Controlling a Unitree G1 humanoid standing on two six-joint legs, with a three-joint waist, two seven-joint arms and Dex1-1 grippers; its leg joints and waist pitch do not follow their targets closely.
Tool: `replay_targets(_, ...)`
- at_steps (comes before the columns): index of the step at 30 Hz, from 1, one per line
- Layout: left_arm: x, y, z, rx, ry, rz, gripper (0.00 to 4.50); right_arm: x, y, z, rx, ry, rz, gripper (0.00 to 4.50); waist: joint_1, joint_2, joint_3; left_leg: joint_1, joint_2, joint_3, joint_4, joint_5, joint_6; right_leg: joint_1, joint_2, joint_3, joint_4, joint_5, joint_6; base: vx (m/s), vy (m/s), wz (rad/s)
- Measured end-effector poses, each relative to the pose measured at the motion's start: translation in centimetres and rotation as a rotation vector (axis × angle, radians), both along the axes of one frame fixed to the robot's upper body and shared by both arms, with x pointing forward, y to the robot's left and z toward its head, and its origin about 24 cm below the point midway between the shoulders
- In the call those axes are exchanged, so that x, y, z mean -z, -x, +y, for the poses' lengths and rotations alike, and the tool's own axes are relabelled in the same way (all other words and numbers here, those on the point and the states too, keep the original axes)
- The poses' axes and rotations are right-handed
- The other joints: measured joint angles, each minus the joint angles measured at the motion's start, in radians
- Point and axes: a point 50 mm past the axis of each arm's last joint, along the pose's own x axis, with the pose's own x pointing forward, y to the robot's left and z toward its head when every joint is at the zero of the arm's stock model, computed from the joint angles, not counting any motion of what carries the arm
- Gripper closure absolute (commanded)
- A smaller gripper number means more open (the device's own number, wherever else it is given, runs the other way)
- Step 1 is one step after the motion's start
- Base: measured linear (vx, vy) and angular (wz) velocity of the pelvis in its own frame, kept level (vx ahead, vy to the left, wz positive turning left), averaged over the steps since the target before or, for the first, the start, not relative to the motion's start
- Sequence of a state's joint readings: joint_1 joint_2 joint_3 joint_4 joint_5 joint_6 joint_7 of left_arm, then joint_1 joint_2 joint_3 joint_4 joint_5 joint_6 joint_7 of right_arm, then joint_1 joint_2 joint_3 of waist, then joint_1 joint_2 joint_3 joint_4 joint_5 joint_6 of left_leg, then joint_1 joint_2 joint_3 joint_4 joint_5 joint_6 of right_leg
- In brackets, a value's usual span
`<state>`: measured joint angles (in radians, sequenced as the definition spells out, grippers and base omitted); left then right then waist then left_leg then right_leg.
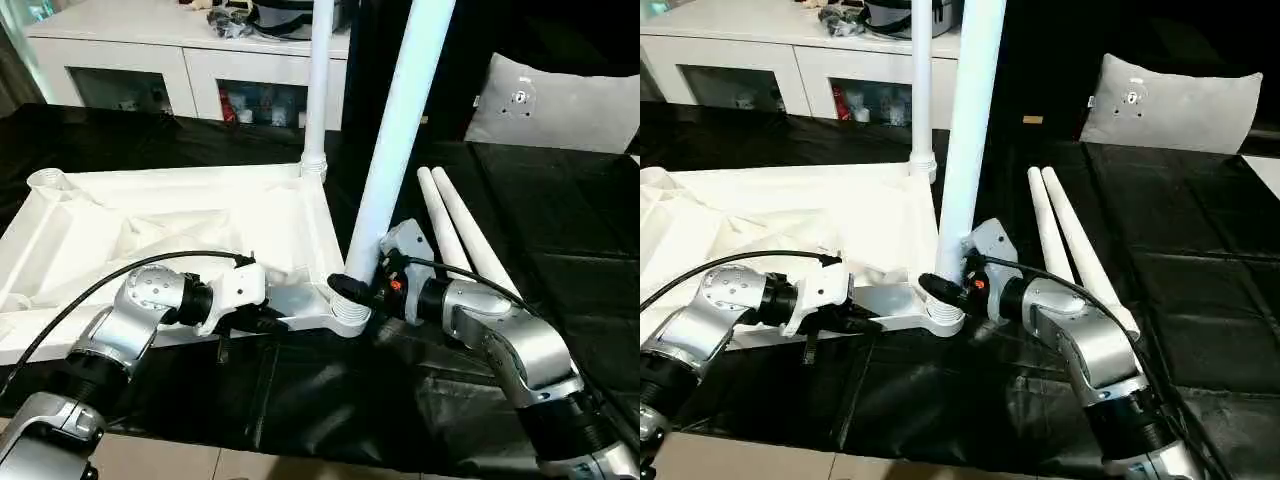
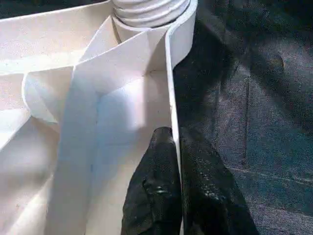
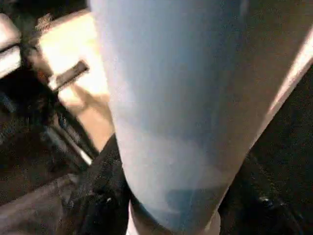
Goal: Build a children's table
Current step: Insert table leg to table base
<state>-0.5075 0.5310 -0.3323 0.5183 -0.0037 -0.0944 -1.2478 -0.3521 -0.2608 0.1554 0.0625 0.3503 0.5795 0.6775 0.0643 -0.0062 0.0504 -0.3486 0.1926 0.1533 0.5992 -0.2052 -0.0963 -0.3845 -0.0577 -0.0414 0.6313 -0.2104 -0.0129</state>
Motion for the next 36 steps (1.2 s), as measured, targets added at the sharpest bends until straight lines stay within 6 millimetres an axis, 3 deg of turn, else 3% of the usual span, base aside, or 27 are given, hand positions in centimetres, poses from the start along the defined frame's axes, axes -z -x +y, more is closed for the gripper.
replay_targets(8,0.1,0.0,0.0,0.0,-0.004,0.001,4.5,1.8,1.2,-1.4,0.084,-0.153,0.044,2.61,0.01,0.006,-0.004,0.0,0.0,0.0,-0.001,-0.001,0.001,0.0,0.0,0.0,-0.001,-0.001,0.002,0.0,0.0,0.0)
replay_targets(13,0.3,0.1,-0.2,0.008,0.0,0.009,4.5,1.8,2.0,-1.2,0.031,-0.026,-0.071,2.61,0.018,0.012,-0.007,0.001,0.0,0.0,-0.002,-0.001,0.001,0.0,0.0,0.0,-0.001,-0.001,0.002,0.0,0.0,0.0)
replay_targets(18,0.5,0.1,0.0,0.006,-0.001,0.016,4.5,1.5,2.0,-0.7,-0.027,0.064,-0.146,2.61,0.017,0.015,-0.011,0.003,0.0,-0.001,-0.002,-0.001,0.001,0.002,0.0,0.0,-0.001,-0.002,0.002,0.0,0.0,0.0)
replay_targets(27,0.5,0.1,0.2,0.029,-0.011,0.025,4.5,1.1,1.3,-0.1,-0.174,0.155,-0.161,2.61,0.001,0.0,-0.018,0.005,0.0,-0.002,-0.004,-0.002,0.002,0.003,0.0,0.001,-0.001,-0.005,0.004,0.0,0.0,0.0)
replay_targets(36,-0.6,-0.7,0.2,0.097,-0.041,0.036,4.5,0.2,1.6,-0.5,-0.285,0.168,-0.167,2.61,-0.003,-0.019,-0.002,0.004,0.0,-0.001,-0.016,-0.002,0.003,0.003,0.0,0.0,-0.014,-0.006,0.004,0.0,0.0,0.0)
